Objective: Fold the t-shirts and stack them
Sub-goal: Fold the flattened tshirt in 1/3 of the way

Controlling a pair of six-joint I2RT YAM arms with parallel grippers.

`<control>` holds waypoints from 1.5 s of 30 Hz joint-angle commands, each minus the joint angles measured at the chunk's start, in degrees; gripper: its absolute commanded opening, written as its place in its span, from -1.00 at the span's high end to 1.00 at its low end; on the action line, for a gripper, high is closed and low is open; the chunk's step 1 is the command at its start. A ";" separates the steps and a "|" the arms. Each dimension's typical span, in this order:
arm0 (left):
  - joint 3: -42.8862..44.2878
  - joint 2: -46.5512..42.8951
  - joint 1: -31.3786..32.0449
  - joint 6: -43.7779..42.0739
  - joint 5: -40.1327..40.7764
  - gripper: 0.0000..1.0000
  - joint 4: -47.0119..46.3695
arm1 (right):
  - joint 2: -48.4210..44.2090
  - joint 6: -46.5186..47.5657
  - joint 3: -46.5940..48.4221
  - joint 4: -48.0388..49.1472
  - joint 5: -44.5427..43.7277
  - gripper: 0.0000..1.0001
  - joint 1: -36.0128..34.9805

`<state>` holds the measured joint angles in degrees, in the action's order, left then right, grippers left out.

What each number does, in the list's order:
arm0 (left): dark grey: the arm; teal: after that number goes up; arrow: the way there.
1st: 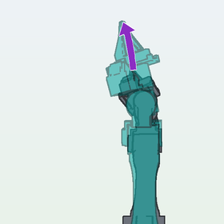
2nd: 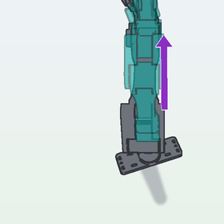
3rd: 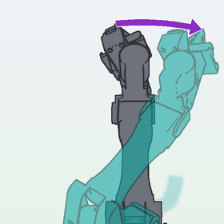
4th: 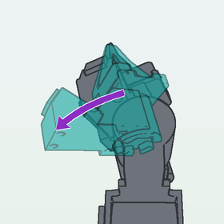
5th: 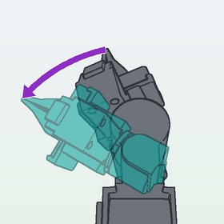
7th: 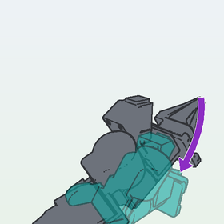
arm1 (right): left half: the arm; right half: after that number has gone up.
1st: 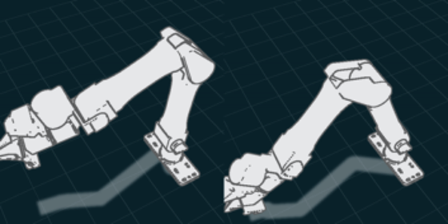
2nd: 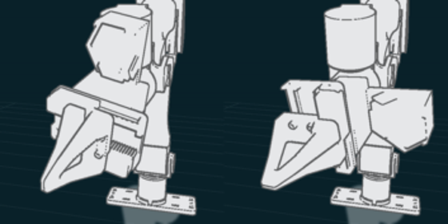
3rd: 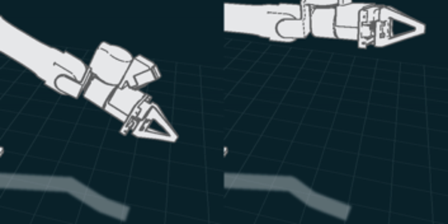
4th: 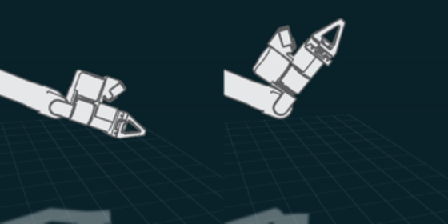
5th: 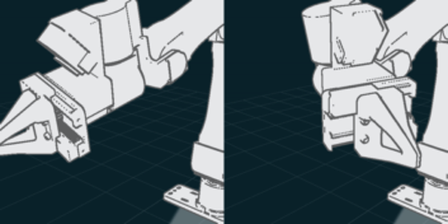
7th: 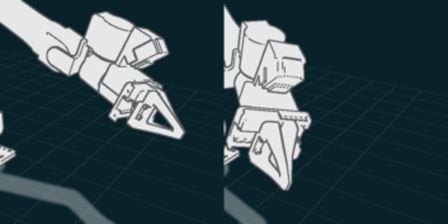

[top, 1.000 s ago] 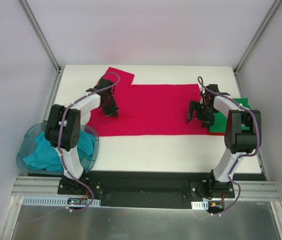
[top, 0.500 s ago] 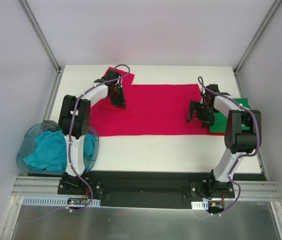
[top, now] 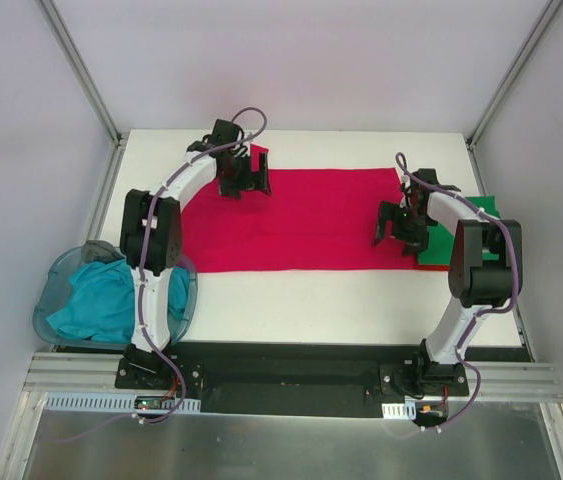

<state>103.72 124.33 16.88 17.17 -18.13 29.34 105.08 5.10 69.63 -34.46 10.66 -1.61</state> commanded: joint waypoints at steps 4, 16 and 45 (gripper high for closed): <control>-3.51 -10.68 -0.80 -0.83 0.99 -0.98 2.38 | -5.05 -0.01 -1.86 1.15 2.18 -0.92 0.12; -21.62 -13.77 -2.47 9.46 3.01 -0.98 -3.50 | -9.98 -4.05 -4.49 0.53 -4.50 -0.92 -10.42; -40.62 -20.01 -11.35 13.07 13.73 -0.98 -4.56 | -3.30 -8.53 -6.96 2.55 -3.02 -0.92 -19.57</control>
<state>66.22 104.29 7.35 30.59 -12.73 19.35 101.19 -2.17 64.16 -31.66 4.56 -19.73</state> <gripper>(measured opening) 0.990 0.958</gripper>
